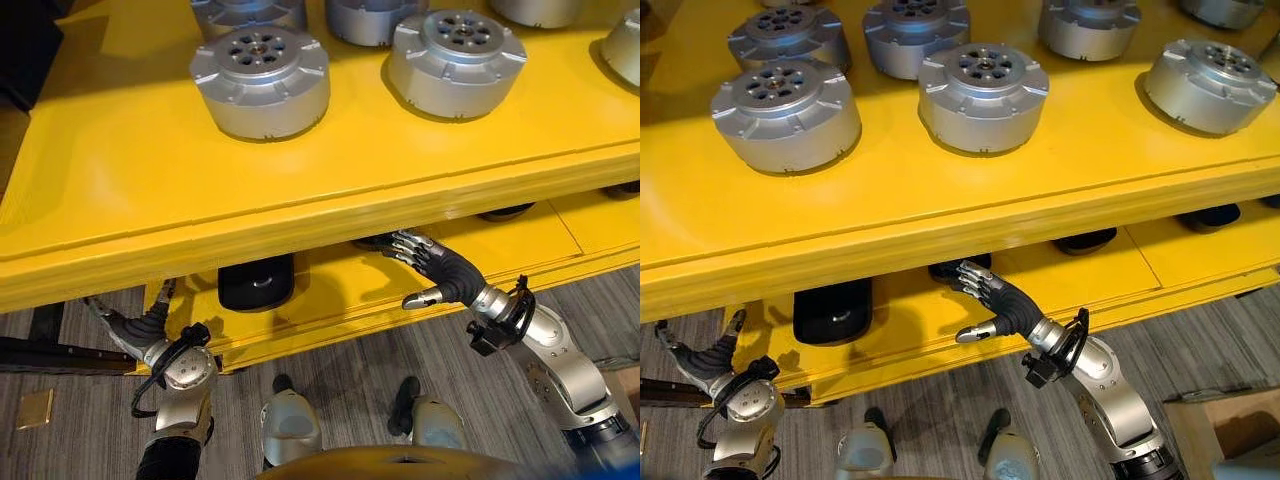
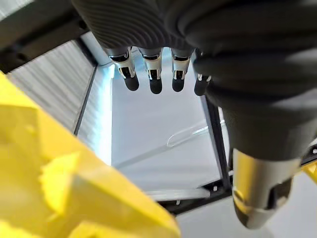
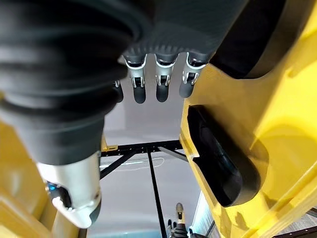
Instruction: Move parts from the plastic box to the shelf.
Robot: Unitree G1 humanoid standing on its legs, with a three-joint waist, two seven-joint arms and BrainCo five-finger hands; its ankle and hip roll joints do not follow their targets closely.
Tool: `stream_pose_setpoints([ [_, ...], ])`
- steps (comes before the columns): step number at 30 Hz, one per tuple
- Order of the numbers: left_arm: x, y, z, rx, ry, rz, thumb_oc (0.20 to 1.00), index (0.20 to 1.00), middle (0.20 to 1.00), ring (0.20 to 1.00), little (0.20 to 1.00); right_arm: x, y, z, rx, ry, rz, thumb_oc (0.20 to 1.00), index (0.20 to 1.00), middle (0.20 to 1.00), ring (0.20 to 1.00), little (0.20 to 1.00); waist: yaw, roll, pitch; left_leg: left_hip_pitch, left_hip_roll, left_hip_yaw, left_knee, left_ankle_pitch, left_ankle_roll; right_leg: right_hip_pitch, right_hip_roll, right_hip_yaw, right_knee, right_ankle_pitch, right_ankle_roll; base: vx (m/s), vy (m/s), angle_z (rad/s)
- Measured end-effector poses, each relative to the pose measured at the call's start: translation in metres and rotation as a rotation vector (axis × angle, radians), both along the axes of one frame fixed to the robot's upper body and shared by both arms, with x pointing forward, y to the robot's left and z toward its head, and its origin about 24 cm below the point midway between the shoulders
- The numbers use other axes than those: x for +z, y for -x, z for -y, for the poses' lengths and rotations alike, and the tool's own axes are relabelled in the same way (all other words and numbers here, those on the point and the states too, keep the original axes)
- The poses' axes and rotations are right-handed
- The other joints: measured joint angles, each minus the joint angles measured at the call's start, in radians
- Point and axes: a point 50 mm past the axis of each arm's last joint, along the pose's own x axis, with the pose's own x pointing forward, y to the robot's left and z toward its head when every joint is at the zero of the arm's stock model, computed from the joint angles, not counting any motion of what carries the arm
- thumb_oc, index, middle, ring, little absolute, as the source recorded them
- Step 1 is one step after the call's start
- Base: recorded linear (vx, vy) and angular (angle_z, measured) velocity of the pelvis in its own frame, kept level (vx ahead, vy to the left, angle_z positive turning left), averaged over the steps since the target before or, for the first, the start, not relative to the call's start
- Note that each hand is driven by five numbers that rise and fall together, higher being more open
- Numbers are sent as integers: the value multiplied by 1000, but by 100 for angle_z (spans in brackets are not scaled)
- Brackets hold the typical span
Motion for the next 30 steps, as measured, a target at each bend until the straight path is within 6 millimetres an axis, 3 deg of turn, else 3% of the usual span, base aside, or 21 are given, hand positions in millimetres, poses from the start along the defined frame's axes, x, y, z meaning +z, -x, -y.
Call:
stream_pose_setpoints([
  [3,10,-8,33,-343,-8,29,1000,1000,1000,1000,1000,1,2,-4,38,1,9,1000,1000,1000,1000,1000,24,-2,-9,-5,-8,-18,-18,12,0,9,-5,-19,-16,-3,7,-105,-112,17],
  [5,-1,-2,49,-573,-2,-61,1000,1000,1000,1000,1000,2,2,-3,63,14,13,1000,1000,1000,1000,1000,26,-9,-26,-5,-21,-27,-48,25,9,10,-17,-25,-25,1,10,-72,11,20],
  [8,-17,9,63,-774,75,-140,1000,1000,1000,1000,1000,3,2,1,60,35,18,1000,1000,1000,1000,1000,26,-3,-43,-5,-35,-28,-71,36,16,20,-20,-32,-55,20,15,-58,57,10],
  [15,-43,24,68,-1013,437,-144,1000,1000,1000,1000,1000,5,-5,21,-36,59,22,1000,1000,1000,1000,1000,19,8,-52,-10,-70,-28,-69,25,32,25,-54,-34,-64,30,34,-35,143,5],
  [19,-52,31,78,-1204,756,-48,1000,1000,1000,1000,1000,3,-12,40,-149,31,11,1000,1000,1000,1000,1000,7,3,-53,-16,-102,-22,-61,11,48,25,-82,-33,-68,43,48,-26,260,6],
  [22,-50,28,73,-1209,840,54,1000,1000,1000,1000,1000,-1,-11,50,-222,-4,5,1000,1000,1000,1000,1000,-11,-5,-52,-26,-128,-11,-36,-12,61,23,-106,-24,-80,68,64,-38,240,-6],
  [26,-37,15,50,-1122,790,169,1000,1000,1000,1000,1000,-16,2,52,-294,-88,-29,1000,1000,1000,1000,1000,-18,-38,-53,-56,-134,0,16,-60,74,25,-117,-14,-106,91,68,-51,89,-6],
  [28,-33,11,38,-1084,746,181,1000,1000,1000,1000,1000,-19,4,51,-309,-107,-36,1000,1000,1000,1000,1000,-35,-68,-51,-72,-133,5,45,-73,80,23,-115,-14,-132,125,56,-68,46,-11],
  [30,-32,8,37,-1077,736,171,1000,1000,1000,1000,1000,-17,2,50,-319,-117,-19,1000,1000,1000,1000,1000,-42,-77,-48,-78,-119,24,57,-86,84,8,-101,-18,-146,189,26,-82,42,-32],
])
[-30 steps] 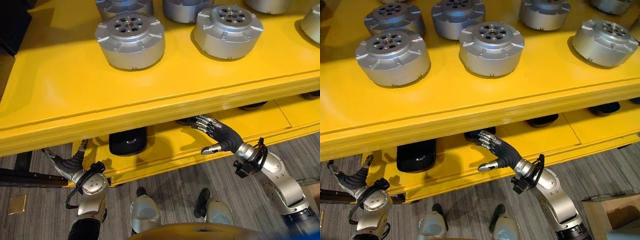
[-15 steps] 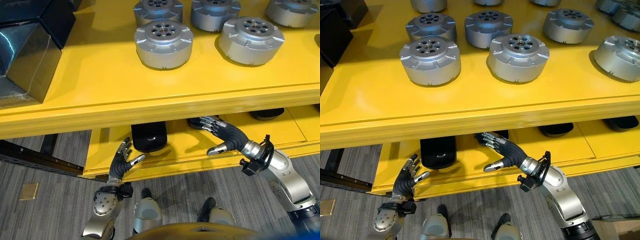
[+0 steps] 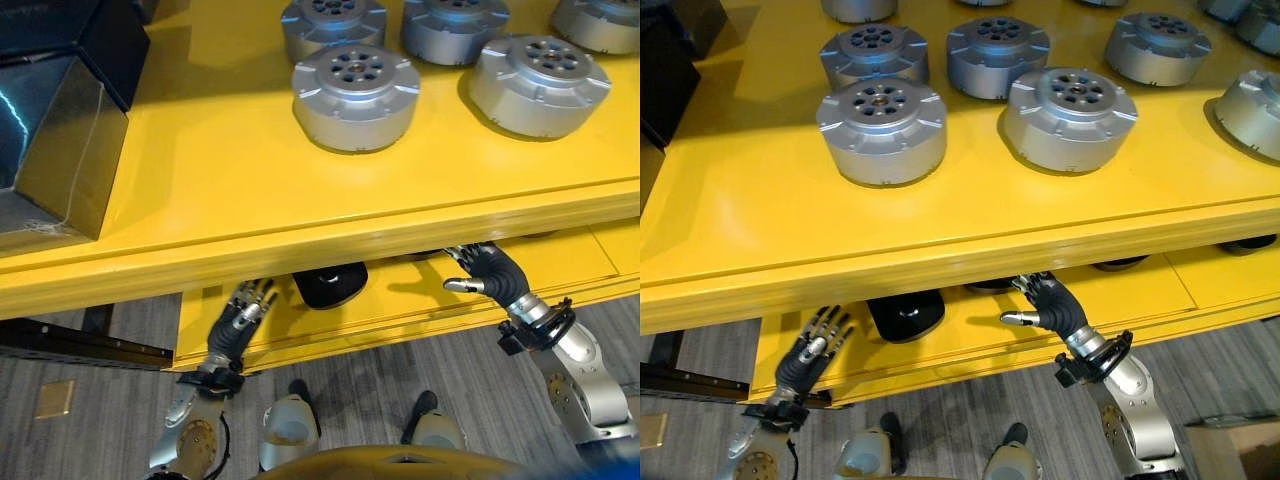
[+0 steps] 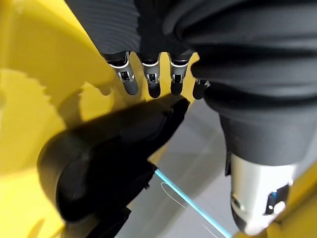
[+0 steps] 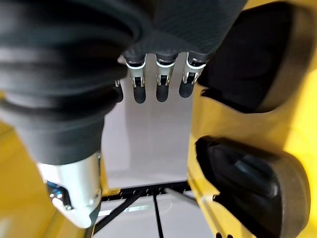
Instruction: Move parts from the plastic box to the shelf.
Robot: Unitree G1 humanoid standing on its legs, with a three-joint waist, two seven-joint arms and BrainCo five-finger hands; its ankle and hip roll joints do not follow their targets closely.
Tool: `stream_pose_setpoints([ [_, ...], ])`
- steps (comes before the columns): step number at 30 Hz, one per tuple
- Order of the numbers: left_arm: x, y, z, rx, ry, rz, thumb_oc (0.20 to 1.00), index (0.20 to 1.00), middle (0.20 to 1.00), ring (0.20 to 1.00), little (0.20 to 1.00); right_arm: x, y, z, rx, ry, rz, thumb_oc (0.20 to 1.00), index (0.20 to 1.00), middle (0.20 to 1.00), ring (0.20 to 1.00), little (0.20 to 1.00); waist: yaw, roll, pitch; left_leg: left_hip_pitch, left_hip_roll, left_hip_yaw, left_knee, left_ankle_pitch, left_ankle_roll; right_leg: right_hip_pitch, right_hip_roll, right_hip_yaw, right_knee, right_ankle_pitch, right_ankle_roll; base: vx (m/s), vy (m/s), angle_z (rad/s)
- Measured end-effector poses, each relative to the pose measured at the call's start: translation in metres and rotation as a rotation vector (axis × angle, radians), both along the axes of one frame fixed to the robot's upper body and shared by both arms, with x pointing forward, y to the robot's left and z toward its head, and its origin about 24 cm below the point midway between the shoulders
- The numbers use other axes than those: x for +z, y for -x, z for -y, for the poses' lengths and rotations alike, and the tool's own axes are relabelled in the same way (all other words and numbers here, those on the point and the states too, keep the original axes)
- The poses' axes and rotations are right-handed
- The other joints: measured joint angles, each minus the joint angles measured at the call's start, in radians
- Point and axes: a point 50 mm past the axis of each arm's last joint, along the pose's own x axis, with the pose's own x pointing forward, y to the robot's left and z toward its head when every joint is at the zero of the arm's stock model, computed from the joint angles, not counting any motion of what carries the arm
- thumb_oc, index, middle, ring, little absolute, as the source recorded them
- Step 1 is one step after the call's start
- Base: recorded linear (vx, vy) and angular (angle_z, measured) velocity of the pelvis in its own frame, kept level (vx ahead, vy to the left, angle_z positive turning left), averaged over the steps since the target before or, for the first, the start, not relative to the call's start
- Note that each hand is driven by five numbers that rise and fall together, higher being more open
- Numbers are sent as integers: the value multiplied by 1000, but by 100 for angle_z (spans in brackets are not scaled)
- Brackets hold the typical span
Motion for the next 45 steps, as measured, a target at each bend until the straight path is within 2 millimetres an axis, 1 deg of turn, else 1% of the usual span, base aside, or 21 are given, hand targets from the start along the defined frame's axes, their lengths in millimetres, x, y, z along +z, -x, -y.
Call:
stream_pose_setpoints([
  [2,0,-1,1,-6,-8,2,1000,1000,1000,1000,1000,4,-2,0,3,4,27,1000,1000,1000,1000,1000,-8,2,1,2,10,25,-10,-8,18,-20,10,-1,-9,92,1,-87,-9,-35],
  [3,1,-1,0,-9,-18,3,1000,1000,1000,1000,1000,4,0,1,12,10,27,1000,1000,1000,1000,1000,-15,9,5,8,18,25,-24,-7,25,-30,21,11,30,63,26,-112,-61,-8],
  [4,2,-1,0,-13,-31,6,1000,1000,1000,1000,1000,3,2,3,26,21,22,1000,1000,1000,1000,1000,-17,12,7,17,23,25,-32,14,33,-44,53,27,121,-29,37,-122,-89,-2],
  [6,4,-1,0,-2,-44,3,1000,1000,1000,1000,1000,11,2,5,77,58,43,1000,1000,1000,1000,1000,-11,8,4,19,16,29,-59,36,31,-50,108,37,194,-163,3,-82,-216,2],
  [7,2,3,0,11,-52,-16,1000,1000,1000,1000,1000,16,-1,4,99,52,63,1000,1000,1000,1000,1000,-10,1,-1,19,8,29,-61,44,25,-26,110,39,146,-187,-4,-106,-342,-2],
  [8,-2,4,3,28,-49,-34,1000,1000,1000,1000,1000,19,-8,-4,145,45,81,1000,1000,1000,1000,1000,-6,37,0,20,32,29,-55,61,7,11,139,12,69,-209,-46,-121,-370,-5],
  [11,-3,2,23,18,15,-23,1000,1000,1000,1000,1000,18,-11,-31,272,63,66,1000,1000,1000,1000,1000,17,115,-43,52,70,-9,-134,126,-33,30,226,-6,19,-204,-80,-110,-331,-6],
  [15,27,-3,32,-7,110,120,1000,1000,1000,1000,1000,8,-5,-34,315,94,10,1000,1000,1000,1000,1000,55,133,-49,66,109,-33,-157,156,-57,14,247,-30,106,-270,-127,-64,-408,3],
  [16,23,2,31,-1,118,97,1000,1000,1000,1000,1000,2,0,-38,342,92,-22,1000,1000,1000,1000,1000,70,131,-50,66,111,-51,-149,164,-70,-6,238,-42,175,-327,-135,-73,-380,25],
  [18,13,13,30,-9,121,34,1000,1000,1000,1000,1000,0,1,-41,365,94,-34,1000,1000,1000,1000,1000,98,136,-52,45,123,-65,-148,176,-62,-15,248,-51,203,-356,-154,-124,-211,29],
  [20,4,23,33,-61,149,-9,1000,1000,1000,1000,1000,4,6,-36,375,144,-31,1000,1000,1000,1000,1000,92,143,-50,15,117,-83,-174,232,-61,-42,239,-77,218,-363,-161,-107,-58,42],
  [23,-3,32,33,-112,164,-36,1000,1000,1000,1000,1000,4,5,-29,371,202,-44,1000,1000,1000,1000,1000,91,130,-40,20,76,-49,-142,219,-57,-41,197,-112,210,-353,-182,-209,-13,35],
  [25,5,27,29,-180,135,12,1000,1000,1000,1000,1000,10,0,-24,365,245,-24,1000,1000,1000,1000,1000,67,109,-28,21,55,1,33,118,-23,-49,153,-123,204,-335,-202,-265,104,31],
  [30,-3,15,25,-178,122,-3,1000,1000,1000,1000,1000,6,-16,-17,319,242,-16,1000,1000,1000,1000,1000,37,95,-18,-4,72,-54,235,23,-23,-65,123,-121,175,-275,-188,-207,276,-2],
  [35,-4,12,39,-233,142,18,1000,1000,1000,1000,1000,14,-9,-16,283,207,15,1000,1000,1000,1000,1000,9,114,-28,99,-5,-18,-22,-81,-21,-125,39,-130,240,-225,-118,-133,317,33],
  [36,-4,12,40,-260,118,16,1000,1000,1000,1000,1000,9,-9,-18,268,187,-11,1000,1000,1000,1000,1000,9,88,-24,101,-51,-23,-42,-63,-5,-122,2,-117,228,-196,-91,-142,309,37],
  [38,-5,20,40,-330,73,11,1000,1000,1000,1000,1000,5,-6,-16,262,177,-32,1000,1000,1000,1000,1000,17,75,-32,87,-97,-27,-21,-79,36,-94,-21,-113,150,-112,-50,-139,345,25],
  [40,-7,30,34,-378,58,0,1000,1000,1000,1000,1000,1,-3,-15,258,175,-52,1000,1000,1000,1000,1000,21,70,-35,86,-124,-24,-16,-85,60,-81,-38,-92,108,-75,-19,-110,305,10],
  [42,-8,36,30,-423,56,-10,1000,1000,1000,1000,1000,-3,-1,-13,249,173,-70,1000,1000,1000,1000,1000,20,57,-39,73,-146,-22,-2,-93,78,-80,-41,-62,79,-36,-18,-119,282,1],
  [43,-8,38,32,-463,67,-6,1000,1000,1000,1000,1000,-11,0,-10,231,167,-104,1000,1000,1000,1000,1000,17,54,-36,71,-152,-14,-5,-89,91,-77,-37,-60,42,33,-14,-149,258,-17],
  [45,-8,38,34,-493,80,6,1000,1000,1000,1000,1000,-14,3,-9,217,163,-110,1000,1000,1000,1000,1000,23,38,-27,69,-153,13,-19,-79,106,-72,-29,-59,-27,107,-1,-151,133,-28],
])
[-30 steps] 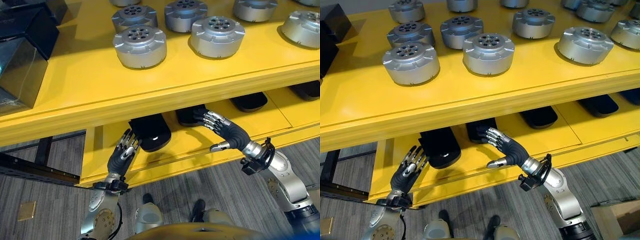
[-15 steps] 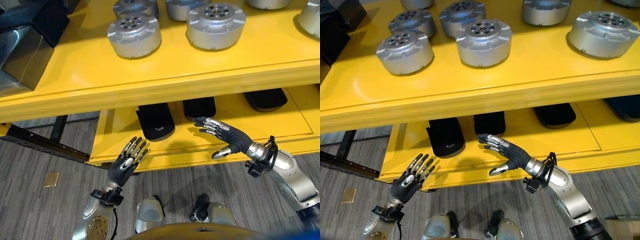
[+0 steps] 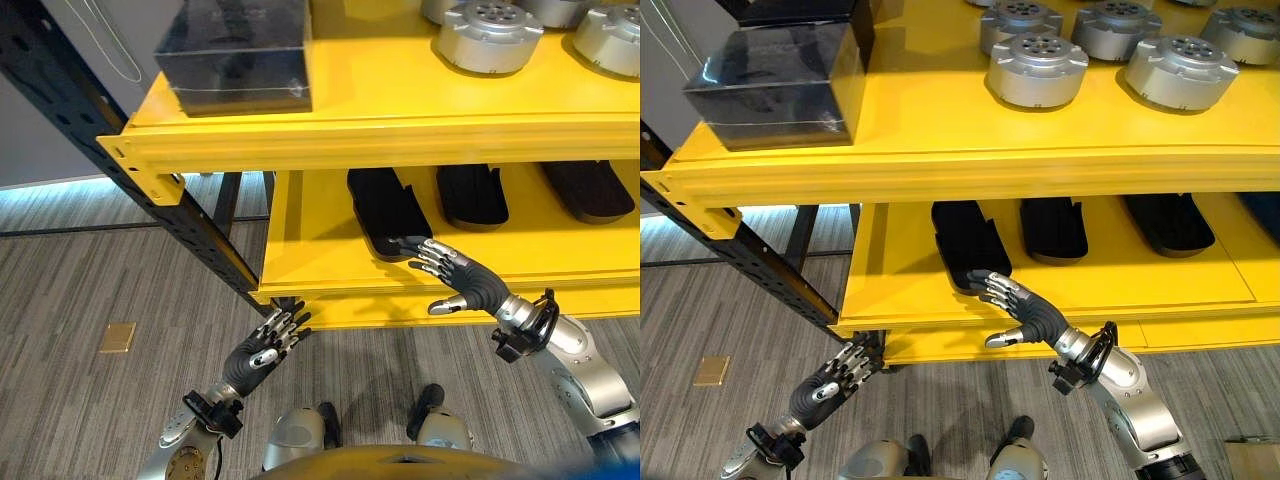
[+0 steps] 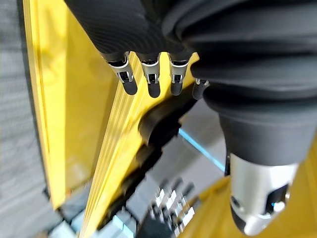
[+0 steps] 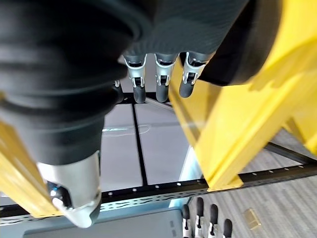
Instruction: Move parts from the plastic box to the shelf.
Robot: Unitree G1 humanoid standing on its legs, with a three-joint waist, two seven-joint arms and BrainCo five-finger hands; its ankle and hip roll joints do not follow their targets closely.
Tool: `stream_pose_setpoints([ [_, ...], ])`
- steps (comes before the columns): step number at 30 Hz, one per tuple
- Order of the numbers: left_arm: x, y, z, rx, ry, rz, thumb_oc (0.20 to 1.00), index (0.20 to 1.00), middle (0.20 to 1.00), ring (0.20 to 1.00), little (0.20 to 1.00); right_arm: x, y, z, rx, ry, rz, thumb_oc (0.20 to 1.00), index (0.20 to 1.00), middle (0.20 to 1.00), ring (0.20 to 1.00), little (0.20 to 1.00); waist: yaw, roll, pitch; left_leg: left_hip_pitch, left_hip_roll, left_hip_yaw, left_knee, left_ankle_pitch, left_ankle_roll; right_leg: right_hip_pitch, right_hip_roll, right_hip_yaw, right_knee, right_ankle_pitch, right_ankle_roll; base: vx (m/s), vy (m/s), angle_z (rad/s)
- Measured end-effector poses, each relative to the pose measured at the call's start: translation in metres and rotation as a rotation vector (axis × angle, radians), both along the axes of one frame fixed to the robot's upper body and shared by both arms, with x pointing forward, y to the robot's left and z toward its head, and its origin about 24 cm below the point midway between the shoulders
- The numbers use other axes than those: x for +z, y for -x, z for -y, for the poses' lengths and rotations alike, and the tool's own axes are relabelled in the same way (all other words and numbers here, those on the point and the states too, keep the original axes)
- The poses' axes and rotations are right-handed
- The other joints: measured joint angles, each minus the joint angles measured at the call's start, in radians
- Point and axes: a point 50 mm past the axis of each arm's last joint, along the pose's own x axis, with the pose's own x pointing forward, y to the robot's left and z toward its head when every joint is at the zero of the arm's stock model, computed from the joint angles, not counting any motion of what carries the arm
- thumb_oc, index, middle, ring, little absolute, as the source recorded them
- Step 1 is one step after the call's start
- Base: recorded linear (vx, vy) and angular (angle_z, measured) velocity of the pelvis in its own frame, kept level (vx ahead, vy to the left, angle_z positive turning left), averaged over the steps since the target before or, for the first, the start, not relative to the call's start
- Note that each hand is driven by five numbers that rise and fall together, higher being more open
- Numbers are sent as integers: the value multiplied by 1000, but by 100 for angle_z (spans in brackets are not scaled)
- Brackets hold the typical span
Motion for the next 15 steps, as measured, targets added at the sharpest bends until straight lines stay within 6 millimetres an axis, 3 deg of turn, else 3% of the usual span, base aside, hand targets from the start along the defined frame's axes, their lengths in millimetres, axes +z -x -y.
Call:
stream_pose_setpoints([
  [2,1,-2,0,-5,11,4,1000,1000,1000,1000,1000,-2,3,1,-36,-5,18,1000,1000,1000,1000,1000,-4,-19,8,-10,2,14,-4,8,12,3,1,-2,-28,17,33,-142,30,-17],
  [4,1,-3,1,-4,21,6,1000,1000,1000,1000,1000,-1,4,0,-64,20,57,1000,1000,1000,1000,1000,-13,-22,12,-22,19,21,-27,35,16,18,-5,-9,-21,-39,52,-181,12,-19],
  [6,4,-7,2,-28,18,22,1000,1000,1000,1000,1000,5,2,-1,-86,60,150,1000,1000,1000,1000,1000,-13,-32,15,-40,40,27,-44,63,9,55,-7,-14,6,-39,55,-137,-17,-19],
  [7,7,-11,1,-31,12,37,1000,1000,1000,1000,1000,10,2,-1,-96,100,220,1000,1000,1000,1000,1000,-14,-31,26,-45,49,21,-51,80,4,64,5,12,34,-53,73,-38,-74,-4],
  [8,9,-15,0,-30,11,53,1000,1000,1000,1000,1000,17,3,-2,-99,147,295,1000,1000,1000,1000,1000,-19,-17,36,-49,69,13,-64,92,-1,44,27,42,73,-73,80,-7,-105,3],
  [9,10,-15,-1,-27,6,59,1000,1000,1000,1000,1000,24,4,-4,-103,196,373,1000,1000,1000,1000,1000,-21,-10,39,-44,87,0,-77,108,-10,20,53,92,156,-161,103,-43,-176,21],
  [10,12,-15,-1,-29,4,64,1000,1000,1000,1000,1000,36,5,-3,-88,259,459,1000,1000,1000,1000,1000,-29,-12,38,-39,101,-15,-80,121,-27,15,84,129,263,-284,85,-28,-284,18],
  [12,16,-12,-2,-45,-4,67,1000,1000,1000,1000,1000,54,-1,-6,-87,292,595,1000,1000,1000,1000,1000,-16,-37,21,-53,115,-18,-77,137,-72,33,114,140,200,-378,-15,42,-354,0],
  [15,14,-13,4,-34,39,39,1000,1000,1000,1000,1000,69,-15,-6,-137,362,713,1000,1000,1000,1000,1000,-5,26,19,-39,174,-56,-109,180,-123,84,209,101,106,-362,-48,63,-280,-3],
])
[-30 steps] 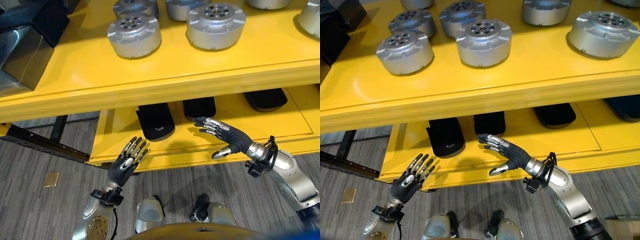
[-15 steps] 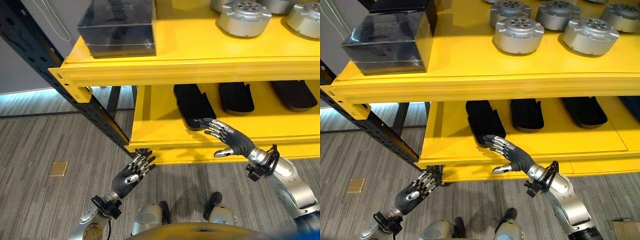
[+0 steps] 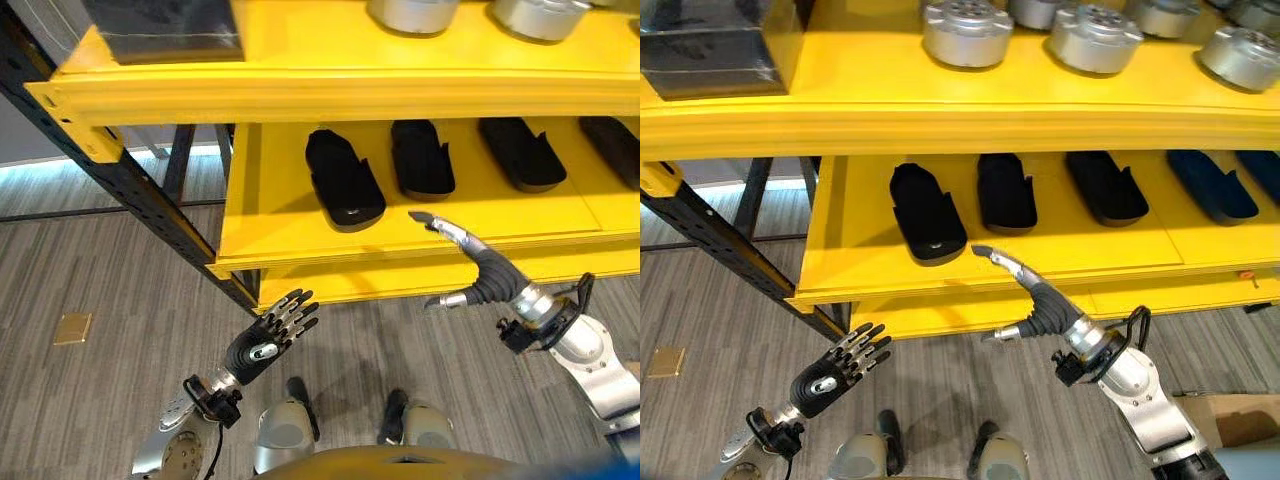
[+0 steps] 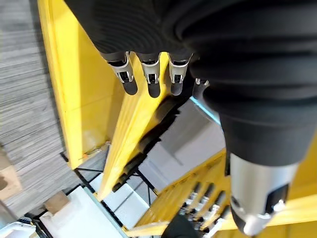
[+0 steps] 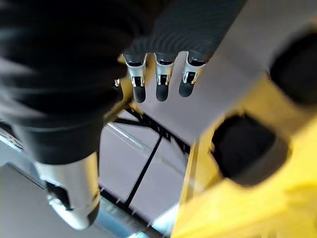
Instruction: Move parts from the plastic box to the shelf.
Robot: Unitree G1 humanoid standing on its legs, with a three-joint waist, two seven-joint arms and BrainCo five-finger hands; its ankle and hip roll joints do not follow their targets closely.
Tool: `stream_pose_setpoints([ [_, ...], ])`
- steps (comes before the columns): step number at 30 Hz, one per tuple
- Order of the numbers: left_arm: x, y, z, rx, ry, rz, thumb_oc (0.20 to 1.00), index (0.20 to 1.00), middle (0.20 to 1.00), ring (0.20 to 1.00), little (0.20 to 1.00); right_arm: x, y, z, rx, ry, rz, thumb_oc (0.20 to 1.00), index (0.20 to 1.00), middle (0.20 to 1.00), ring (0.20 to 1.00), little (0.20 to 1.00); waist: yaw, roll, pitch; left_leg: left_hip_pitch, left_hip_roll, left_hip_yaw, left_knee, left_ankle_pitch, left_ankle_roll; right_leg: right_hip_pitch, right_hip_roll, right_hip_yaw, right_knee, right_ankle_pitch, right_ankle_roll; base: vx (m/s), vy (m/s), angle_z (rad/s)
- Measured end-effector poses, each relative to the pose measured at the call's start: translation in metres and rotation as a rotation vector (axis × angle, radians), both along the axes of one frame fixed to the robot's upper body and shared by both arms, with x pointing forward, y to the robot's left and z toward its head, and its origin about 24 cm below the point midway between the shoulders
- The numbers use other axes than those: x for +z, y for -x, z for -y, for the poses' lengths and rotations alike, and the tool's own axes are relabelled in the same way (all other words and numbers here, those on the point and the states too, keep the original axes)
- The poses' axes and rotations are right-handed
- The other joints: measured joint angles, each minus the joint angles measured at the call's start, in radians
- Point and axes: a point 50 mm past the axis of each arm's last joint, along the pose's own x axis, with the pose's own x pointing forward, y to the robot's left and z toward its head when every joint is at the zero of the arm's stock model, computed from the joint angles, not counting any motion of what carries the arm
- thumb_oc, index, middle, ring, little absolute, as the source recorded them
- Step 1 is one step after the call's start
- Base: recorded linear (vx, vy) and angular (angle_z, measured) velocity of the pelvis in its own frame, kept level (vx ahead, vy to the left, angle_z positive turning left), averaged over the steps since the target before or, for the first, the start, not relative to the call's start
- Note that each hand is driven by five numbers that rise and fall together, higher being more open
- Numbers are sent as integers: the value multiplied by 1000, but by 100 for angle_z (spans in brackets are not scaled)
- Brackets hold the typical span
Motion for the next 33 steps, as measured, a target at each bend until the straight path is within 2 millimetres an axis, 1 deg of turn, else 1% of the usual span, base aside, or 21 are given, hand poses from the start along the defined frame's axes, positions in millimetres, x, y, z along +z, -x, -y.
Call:
stream_pose_setpoints([
  [3,-3,5,8,-9,73,-39,1000,1000,1000,1000,1000,14,-6,-7,-5,19,103,1000,1000,1000,1000,1000,23,43,-21,16,3,-48,-38,22,0,5,31,-5,1,-11,-25,-15,-192,-6],
  [6,-6,7,17,-48,104,-58,1000,1000,1000,1000,1000,11,-7,-15,0,72,125,1000,1000,1000,1000,1000,20,73,-29,2,0,-55,-25,52,3,9,29,-39,13,-17,-40,-87,-121,23],
  [7,-4,4,17,-56,107,-45,1000,1000,1000,1000,1000,10,-8,-18,2,91,129,1000,1000,1000,1000,1000,21,80,-30,-10,-1,-66,-5,61,-6,1,21,-35,22,-28,-44,-38,-23,19],
  [9,0,-2,18,-68,109,-20,1000,1000,1000,1000,1000,10,-17,-30,27,127,146,1000,1000,1000,1000,1000,56,63,-21,-30,-3,-78,63,62,-6,-13,1,-9,54,-52,-49,-4,75,-19],
  [11,1,-2,18,-73,110,-12,1000,1000,1000,1000,1000,15,-20,-30,21,132,169,1000,1000,1000,1000,1000,47,64,-22,-20,-1,-78,48,53,4,-6,-13,-11,65,-53,-55,15,263,-8],
  [12,0,-2,18,-83,109,-18,1000,1000,1000,1000,1000,19,-24,-33,19,134,177,1000,1000,1000,1000,1000,53,56,-17,-15,9,-97,52,30,0,-1,-16,6,63,-48,-65,11,328,-23],
  [13,0,-1,19,-95,113,-19,1000,1000,1000,1000,1000,23,-26,-37,25,133,188,1000,1000,1000,1000,1000,48,52,-16,0,42,-99,46,19,-7,7,-17,15,63,-47,-66,26,410,-26],
  [15,3,-7,24,-124,121,1,1000,1000,1000,1000,1000,27,-29,-40,24,139,200,1000,1000,1000,1000,1000,35,58,-22,8,123,-106,16,23,-22,16,-32,20,73,-51,-56,17,429,-2],
  [16,5,-11,27,-138,123,11,1000,1000,1000,1000,1000,27,-30,-40,15,138,192,1000,1000,1000,1000,1000,34,62,-23,2,146,-118,14,26,-28,16,-48,23,83,-52,-45,8,449,-1],
  [18,9,-18,35,-173,127,35,1000,1000,1000,1000,1000,24,-32,-39,0,153,167,1000,1000,1000,1000,1000,17,67,-27,13,157,-55,-1,28,-26,15,-94,22,114,-55,-9,25,396,10],
  [19,9,-18,40,-193,131,32,1000,1000,1000,1000,1000,22,-33,-38,-12,159,156,1000,1000,1000,1000,1000,3,86,-38,19,139,-31,2,40,-8,15,-116,21,129,-54,14,52,398,17],
  [20,7,-17,42,-205,129,24,1000,1000,1000,1000,1000,20,-33,-38,-16,158,146,1000,1000,1000,1000,1000,-4,89,-42,25,118,-29,2,40,-58,19,-135,26,136,-54,42,55,373,14],
  [21,4,-20,38,-196,113,11,1000,1000,1000,1000,1000,8,-34,-42,-16,140,98,1000,1000,1000,1000,1000,-12,37,-45,30,46,-15,26,21,-65,33,-200,36,110,-16,70,79,438,4],
  [23,-3,-20,35,-185,98,-17,1000,1000,1000,1000,1000,-4,-37,-41,-43,118,50,1000,1000,1000,1000,1000,0,11,-51,24,-1,-5,80,-34,-33,71,-243,25,47,76,56,77,381,5],
  [26,-5,-17,27,-191,71,-33,1000,1000,1000,1000,1000,-10,-39,-47,-73,91,61,1000,1000,1000,1000,1000,16,3,-57,26,-49,9,110,-89,25,84,-291,7,9,244,55,55,340,0],
  [27,-5,-17,23,-194,58,-33,1000,1000,1000,1000,1000,-17,-42,-44,-103,107,51,1000,1000,1000,1000,1000,28,3,-60,37,-69,17,104,-102,46,78,-303,10,9,315,38,35,272,-1],
  [28,-5,-16,21,-193,51,-35,1000,1000,1000,1000,1000,-20,-44,-44,-121,102,43,1000,1000,1000,1000,1000,35,4,-61,43,-71,19,97,-104,57,70,-306,9,10,346,52,32,192,-4],
  [29,-5,-16,20,-193,45,-35,1000,1000,1000,1000,1000,-23,-45,-46,-131,105,36,1000,1000,1000,1000,1000,46,2,-62,47,-68,33,79,-96,67,48,-300,-7,47,316,87,32,64,-17],
  [31,-6,-14,22,-191,55,-42,1000,1000,1000,1000,1000,-22,-46,-49,-126,136,55,1000,1000,1000,1000,1000,73,-1,-62,52,-77,52,52,-96,82,4,-289,-78,78,278,91,61,-27,-35],
  [32,-7,-14,28,-203,63,-41,1000,1000,1000,1000,1000,-25,-50,-54,-126,176,56,1000,1000,1000,1000,1000,58,1,-56,73,-88,50,13,-87,106,-34,-252,-42,92,206,123,67,-120,26],
  [33,-7,-14,30,-224,52,-43,1000,1000,1000,1000,1000,-36,-49,-53,-153,220,38,1000,1000,1000,1000,1000,22,7,-45,85,-91,25,-17,-62,87,-27,-208,11,61,192,126,42,-126,51],
])
